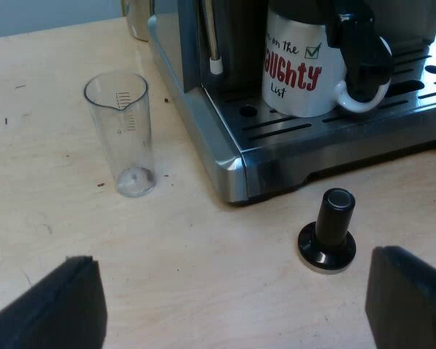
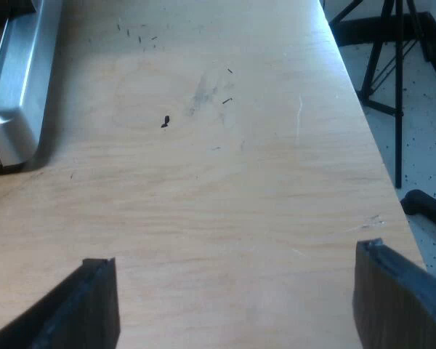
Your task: Remove mug from coffee machine
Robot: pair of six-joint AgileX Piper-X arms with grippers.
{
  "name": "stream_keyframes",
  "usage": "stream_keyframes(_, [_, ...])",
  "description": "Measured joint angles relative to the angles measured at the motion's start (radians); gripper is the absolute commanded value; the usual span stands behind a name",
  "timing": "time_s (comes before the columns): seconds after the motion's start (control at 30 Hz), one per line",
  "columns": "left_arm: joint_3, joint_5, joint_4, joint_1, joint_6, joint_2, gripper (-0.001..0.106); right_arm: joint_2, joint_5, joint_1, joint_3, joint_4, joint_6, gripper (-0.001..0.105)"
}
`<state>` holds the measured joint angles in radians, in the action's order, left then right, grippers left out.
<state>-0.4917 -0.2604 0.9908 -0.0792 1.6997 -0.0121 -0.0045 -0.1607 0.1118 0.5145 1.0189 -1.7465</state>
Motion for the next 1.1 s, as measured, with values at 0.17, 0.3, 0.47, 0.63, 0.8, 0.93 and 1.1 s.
stream_keyframes(0.17, [0.000, 0.000, 0.000, 0.000, 0.000, 0.000, 0.087, 0.000, 0.000, 0.000, 0.000, -0.012, 0.000, 0.069])
stream_keyframes(0.3, [0.000, 0.000, 0.000, 0.000, 0.000, 0.000, 0.087, 0.000, 0.000, 0.000, 0.014, -0.014, 0.000, 0.069])
stream_keyframes(0.47, [-0.009, 0.000, 0.000, 0.000, 0.000, 0.000, 0.087, 0.000, 0.069, 0.000, 0.053, -0.013, 0.000, 0.069])
stream_keyframes(0.63, [-0.029, -0.025, -0.004, 0.000, 0.007, 0.000, 0.087, 0.020, 0.154, 0.000, 0.090, -0.013, -0.017, 0.069])
stream_keyframes(0.8, [-0.053, -0.066, -0.044, 0.000, 0.022, 0.035, 0.087, 0.083, 0.239, 0.000, 0.120, -0.013, -0.055, 0.069])
stream_keyframes(0.93, [-0.070, -0.114, -0.106, 0.000, 0.082, 0.084, 0.087, 0.184, 0.345, 0.000, 0.164, -0.013, -0.077, 0.069])
stream_keyframes(1.1, [-0.076, -0.156, -0.187, -0.029, 0.124, 0.153, 0.087, 0.288, 0.448, 0.000, 0.215, -0.066, -0.078, 0.069])
